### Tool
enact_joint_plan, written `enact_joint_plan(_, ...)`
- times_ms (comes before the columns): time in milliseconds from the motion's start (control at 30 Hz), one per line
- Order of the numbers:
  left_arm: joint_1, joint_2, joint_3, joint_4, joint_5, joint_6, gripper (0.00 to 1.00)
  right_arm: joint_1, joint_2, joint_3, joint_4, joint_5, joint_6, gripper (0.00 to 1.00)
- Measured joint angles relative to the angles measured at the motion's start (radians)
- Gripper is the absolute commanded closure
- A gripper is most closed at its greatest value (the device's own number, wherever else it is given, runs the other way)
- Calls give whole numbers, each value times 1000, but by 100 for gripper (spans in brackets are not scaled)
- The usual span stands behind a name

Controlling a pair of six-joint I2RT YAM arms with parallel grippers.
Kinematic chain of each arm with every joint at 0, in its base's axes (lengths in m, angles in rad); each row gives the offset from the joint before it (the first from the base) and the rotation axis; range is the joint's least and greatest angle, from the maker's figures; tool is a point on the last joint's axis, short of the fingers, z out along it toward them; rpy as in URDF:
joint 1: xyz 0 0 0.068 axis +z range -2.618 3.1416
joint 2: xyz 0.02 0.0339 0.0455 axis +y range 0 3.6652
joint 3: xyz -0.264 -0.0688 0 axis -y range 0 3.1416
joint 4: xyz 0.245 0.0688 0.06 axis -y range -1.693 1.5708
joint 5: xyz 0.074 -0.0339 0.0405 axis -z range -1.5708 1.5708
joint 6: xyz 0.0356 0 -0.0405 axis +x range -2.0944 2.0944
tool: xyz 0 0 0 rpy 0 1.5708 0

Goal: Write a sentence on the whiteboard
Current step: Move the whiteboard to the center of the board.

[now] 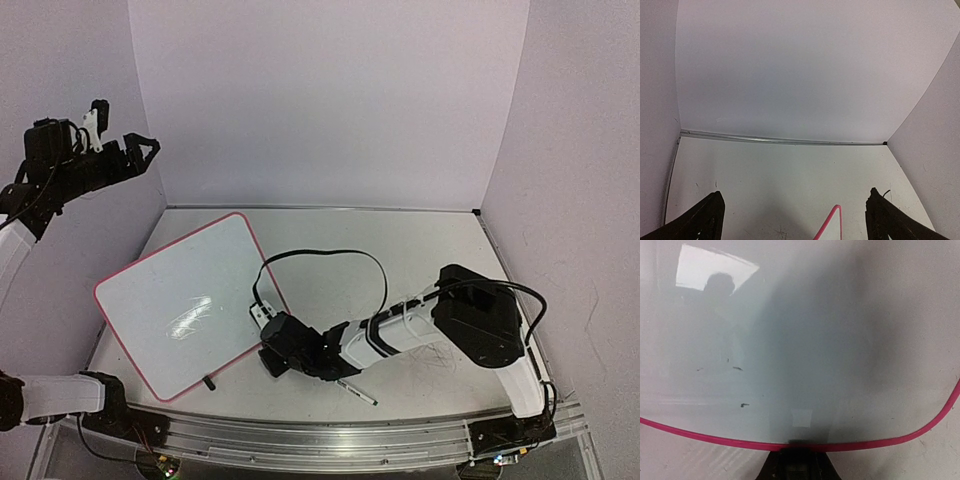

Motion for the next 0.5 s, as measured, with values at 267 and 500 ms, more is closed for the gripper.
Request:
enact_joint_plan(267,0,12,0,1,9,-5,1,-59,-139,-218,30,63,67,100)
enact_joint_plan(500,0,36,0,6,33,-22,1,-158,-280,-415,30,167,178,100)
